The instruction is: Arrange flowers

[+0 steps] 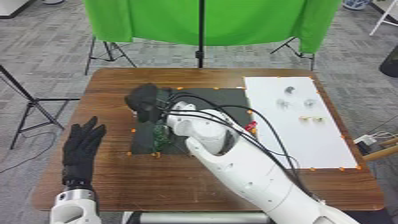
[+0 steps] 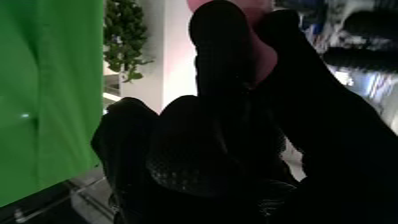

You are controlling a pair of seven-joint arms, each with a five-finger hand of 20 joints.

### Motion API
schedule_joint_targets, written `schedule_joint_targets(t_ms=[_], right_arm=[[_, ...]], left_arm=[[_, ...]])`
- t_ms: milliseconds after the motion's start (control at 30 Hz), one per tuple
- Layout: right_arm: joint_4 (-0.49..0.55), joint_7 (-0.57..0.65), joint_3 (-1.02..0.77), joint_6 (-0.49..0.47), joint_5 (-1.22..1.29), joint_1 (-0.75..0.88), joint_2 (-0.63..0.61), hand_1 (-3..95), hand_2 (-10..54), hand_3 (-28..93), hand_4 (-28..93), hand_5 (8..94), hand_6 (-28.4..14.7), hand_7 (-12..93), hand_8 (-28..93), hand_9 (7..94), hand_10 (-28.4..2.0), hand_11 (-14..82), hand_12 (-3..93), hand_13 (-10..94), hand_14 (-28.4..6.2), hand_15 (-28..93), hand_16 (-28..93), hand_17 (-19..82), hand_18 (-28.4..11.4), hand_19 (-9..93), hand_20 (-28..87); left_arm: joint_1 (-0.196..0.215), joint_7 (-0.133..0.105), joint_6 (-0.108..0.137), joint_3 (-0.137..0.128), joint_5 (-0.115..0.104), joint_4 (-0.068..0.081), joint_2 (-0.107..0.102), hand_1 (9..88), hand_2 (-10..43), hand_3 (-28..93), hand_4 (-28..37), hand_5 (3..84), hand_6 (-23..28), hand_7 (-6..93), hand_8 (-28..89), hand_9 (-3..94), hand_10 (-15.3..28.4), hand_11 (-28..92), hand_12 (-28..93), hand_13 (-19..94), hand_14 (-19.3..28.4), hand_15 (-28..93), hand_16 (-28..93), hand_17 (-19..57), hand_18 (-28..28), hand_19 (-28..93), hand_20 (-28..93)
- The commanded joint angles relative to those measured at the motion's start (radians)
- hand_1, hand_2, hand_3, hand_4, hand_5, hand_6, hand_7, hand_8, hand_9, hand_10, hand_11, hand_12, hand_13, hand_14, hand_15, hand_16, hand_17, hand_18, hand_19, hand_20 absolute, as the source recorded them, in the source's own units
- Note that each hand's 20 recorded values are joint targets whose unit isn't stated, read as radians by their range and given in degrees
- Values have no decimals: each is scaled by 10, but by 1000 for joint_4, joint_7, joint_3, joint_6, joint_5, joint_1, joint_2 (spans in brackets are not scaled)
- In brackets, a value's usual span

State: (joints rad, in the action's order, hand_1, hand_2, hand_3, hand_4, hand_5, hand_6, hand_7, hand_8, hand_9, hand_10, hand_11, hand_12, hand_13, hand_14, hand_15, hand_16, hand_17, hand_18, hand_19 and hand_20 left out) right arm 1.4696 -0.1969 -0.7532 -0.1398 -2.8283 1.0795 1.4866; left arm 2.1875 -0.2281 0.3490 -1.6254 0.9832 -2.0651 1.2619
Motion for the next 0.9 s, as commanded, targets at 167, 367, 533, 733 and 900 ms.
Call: schedule_joint_targets(t_ms=[167,367,533,733,900], right_arm=[[-69,-14,-40,-45,-78,56,55,544,-95,579,-131,742,10,247,95,880,-97,205,403,891,-11,675,355,672,-103,932,675],[-80,3,-58,-51,-97,69,67,511,-95,566,-128,717,1,220,85,853,-105,266,346,889,-13,676,352,670,-104,932,673],[-86,3,-71,-64,-111,74,69,463,-95,622,-147,694,1,209,62,840,-111,294,316,888,-13,675,354,668,-106,932,674],[-64,40,-57,-83,-83,69,44,418,-95,666,-166,682,4,201,-44,833,-116,323,273,887,-15,674,356,667,-106,932,671],[41,139,-39,-113,69,38,-27,392,-95,656,-164,658,-2,197,-93,824,-124,326,276,887,-15,669,356,664,-108,932,667]], left_arm=[[-11,1,-13,15,-1,9,-1,134,68,647,-283,422,41,64,-62,442,125,130,133,329,136,93,18,76,109,39,196],[17,-10,-60,-12,50,7,8,225,-92,651,-270,376,47,54,-56,429,117,131,138,326,135,92,21,70,122,42,189],[18,-6,-62,-12,55,7,8,253,-95,613,-269,367,46,54,-55,425,116,132,140,324,135,92,23,68,127,41,187],[19,-2,-62,-10,46,8,7,249,-95,608,-272,367,46,54,-56,425,115,134,141,327,137,93,24,66,128,40,186],[28,3,-64,-13,47,3,13,242,-95,611,-273,370,46,55,-56,425,117,134,141,329,138,93,25,65,129,39,185]])
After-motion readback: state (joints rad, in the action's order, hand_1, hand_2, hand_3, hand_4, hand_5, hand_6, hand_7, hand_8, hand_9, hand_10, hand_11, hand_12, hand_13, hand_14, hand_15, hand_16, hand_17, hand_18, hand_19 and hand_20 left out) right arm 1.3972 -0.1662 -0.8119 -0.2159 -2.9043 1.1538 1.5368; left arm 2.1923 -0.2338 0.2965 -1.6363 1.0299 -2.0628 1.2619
